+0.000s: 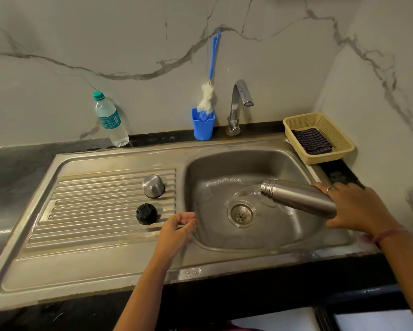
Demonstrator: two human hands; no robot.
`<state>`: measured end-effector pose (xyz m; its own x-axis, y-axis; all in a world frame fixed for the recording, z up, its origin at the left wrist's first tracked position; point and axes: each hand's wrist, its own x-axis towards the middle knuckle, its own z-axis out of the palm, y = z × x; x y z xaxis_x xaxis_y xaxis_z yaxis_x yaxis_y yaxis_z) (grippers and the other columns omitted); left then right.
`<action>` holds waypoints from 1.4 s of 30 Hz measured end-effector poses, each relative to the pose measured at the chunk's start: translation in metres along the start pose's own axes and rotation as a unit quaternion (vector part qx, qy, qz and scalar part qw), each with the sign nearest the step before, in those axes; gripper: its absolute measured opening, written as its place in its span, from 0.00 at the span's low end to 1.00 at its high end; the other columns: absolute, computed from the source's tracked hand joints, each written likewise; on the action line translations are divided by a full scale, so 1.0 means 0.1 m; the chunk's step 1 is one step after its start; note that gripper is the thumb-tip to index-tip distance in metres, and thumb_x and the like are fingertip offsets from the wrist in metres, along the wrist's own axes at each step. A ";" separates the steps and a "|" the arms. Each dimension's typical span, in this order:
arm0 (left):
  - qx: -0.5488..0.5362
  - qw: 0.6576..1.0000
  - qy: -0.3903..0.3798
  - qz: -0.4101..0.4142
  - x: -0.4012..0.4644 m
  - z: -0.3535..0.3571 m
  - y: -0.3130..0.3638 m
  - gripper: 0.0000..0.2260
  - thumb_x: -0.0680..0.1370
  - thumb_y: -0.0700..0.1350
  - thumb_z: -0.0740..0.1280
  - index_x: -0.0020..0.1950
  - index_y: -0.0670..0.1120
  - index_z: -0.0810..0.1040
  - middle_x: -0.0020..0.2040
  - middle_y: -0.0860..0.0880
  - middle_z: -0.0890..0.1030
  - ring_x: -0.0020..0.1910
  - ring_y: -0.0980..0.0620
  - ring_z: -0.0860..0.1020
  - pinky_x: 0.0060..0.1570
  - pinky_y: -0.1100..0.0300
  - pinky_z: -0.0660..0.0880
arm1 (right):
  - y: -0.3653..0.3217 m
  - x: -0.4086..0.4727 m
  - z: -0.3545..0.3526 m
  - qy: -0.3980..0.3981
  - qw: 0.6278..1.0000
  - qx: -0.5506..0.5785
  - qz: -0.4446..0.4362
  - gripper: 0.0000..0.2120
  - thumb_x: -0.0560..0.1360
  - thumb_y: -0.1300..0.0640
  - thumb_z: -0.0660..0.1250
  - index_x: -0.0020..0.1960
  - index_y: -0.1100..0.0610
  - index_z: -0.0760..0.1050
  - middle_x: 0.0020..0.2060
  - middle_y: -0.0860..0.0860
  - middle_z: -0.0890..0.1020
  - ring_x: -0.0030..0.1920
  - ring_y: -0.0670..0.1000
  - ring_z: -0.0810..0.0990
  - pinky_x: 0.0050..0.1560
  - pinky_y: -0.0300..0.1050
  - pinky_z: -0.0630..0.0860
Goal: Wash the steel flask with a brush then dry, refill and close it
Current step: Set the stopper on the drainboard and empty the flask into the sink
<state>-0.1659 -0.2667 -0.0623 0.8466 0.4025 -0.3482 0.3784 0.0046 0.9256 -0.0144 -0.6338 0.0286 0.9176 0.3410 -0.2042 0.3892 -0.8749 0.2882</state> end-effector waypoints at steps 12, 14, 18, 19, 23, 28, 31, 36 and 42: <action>-0.001 1.000 -0.005 0.008 -0.10 0.06 0.02 0.07 0.78 0.37 0.68 0.53 0.48 0.80 0.45 0.49 0.82 0.43 0.54 0.79 0.33 0.71 0.72 | -0.24 0.22 -0.66 0.114 0.971 -0.205 -0.049 0.35 0.73 0.49 0.68 0.74 0.39 0.55 0.58 0.47 0.74 0.55 0.50 0.73 0.52 0.45 0.68; 0.002 1.000 -0.003 0.010 -0.11 0.06 0.02 0.07 0.78 0.38 0.68 0.52 0.49 0.80 0.46 0.48 0.82 0.43 0.54 0.79 0.34 0.71 0.72 | -0.32 0.24 -0.77 0.128 0.961 -0.238 -0.065 0.32 0.76 0.53 0.65 0.75 0.40 0.54 0.55 0.48 0.75 0.52 0.51 0.73 0.49 0.45 0.67; -0.003 1.000 0.000 0.011 -0.12 0.06 0.00 0.07 0.78 0.37 0.68 0.52 0.48 0.80 0.46 0.48 0.82 0.43 0.53 0.79 0.33 0.71 0.72 | -0.44 0.27 -0.91 0.143 0.945 -0.277 -0.101 0.31 0.76 0.53 0.66 0.74 0.41 0.56 0.55 0.49 0.75 0.53 0.53 0.73 0.49 0.46 0.67; -0.005 1.000 0.001 0.011 -0.12 0.07 -0.01 0.07 0.79 0.37 0.68 0.52 0.48 0.80 0.46 0.48 0.82 0.43 0.53 0.79 0.33 0.71 0.72 | -0.47 0.28 -0.93 0.139 0.942 -0.286 -0.110 0.32 0.76 0.52 0.67 0.74 0.41 0.55 0.56 0.50 0.75 0.54 0.53 0.73 0.50 0.47 0.67; -0.005 1.000 -0.001 0.009 -0.11 0.10 -0.02 0.07 0.78 0.38 0.69 0.52 0.49 0.81 0.45 0.48 0.82 0.44 0.52 0.79 0.35 0.69 0.72 | -0.56 0.31 -0.95 0.134 0.933 -0.305 -0.135 0.34 0.76 0.53 0.67 0.75 0.42 0.53 0.57 0.51 0.74 0.56 0.54 0.71 0.50 0.48 0.66; 0.002 1.000 -0.001 0.011 -0.11 0.11 -0.03 0.07 0.79 0.40 0.69 0.53 0.49 0.81 0.49 0.46 0.84 0.45 0.53 0.80 0.40 0.65 0.71 | -0.64 0.32 -0.92 0.119 0.932 -0.304 -0.156 0.34 0.76 0.56 0.66 0.76 0.43 0.53 0.58 0.52 0.73 0.57 0.55 0.71 0.52 0.49 0.65; 0.003 1.000 -0.005 0.012 -0.10 0.12 -0.04 0.07 0.78 0.40 0.69 0.54 0.49 0.81 0.47 0.47 0.83 0.45 0.53 0.80 0.41 0.65 0.71 | -0.67 0.31 -0.91 0.118 0.928 -0.311 -0.167 0.34 0.76 0.57 0.66 0.76 0.44 0.52 0.57 0.53 0.72 0.56 0.55 0.71 0.51 0.49 0.65; -0.002 1.000 -0.014 0.007 -0.09 0.17 -0.03 0.07 0.78 0.39 0.69 0.54 0.49 0.81 0.46 0.47 0.83 0.45 0.53 0.80 0.43 0.64 0.71 | -0.69 0.31 -0.92 0.117 0.921 -0.321 -0.188 0.34 0.76 0.58 0.65 0.76 0.44 0.52 0.55 0.52 0.73 0.55 0.55 0.71 0.51 0.50 0.65; -0.010 1.000 -0.023 0.010 -0.10 0.23 0.03 0.07 0.79 0.38 0.69 0.56 0.46 0.80 0.41 0.48 0.80 0.41 0.54 0.78 0.39 0.67 0.72 | -0.75 0.34 -0.86 0.106 0.919 -0.319 -0.205 0.36 0.75 0.56 0.67 0.76 0.44 0.52 0.57 0.53 0.73 0.57 0.56 0.71 0.56 0.52 0.68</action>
<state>-0.1646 -0.2915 -0.0599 0.8703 0.3603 -0.3357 0.3540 0.0162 0.9351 -0.0058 -0.5273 0.0804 0.6517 0.7160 -0.2502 0.6120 -0.3015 0.7311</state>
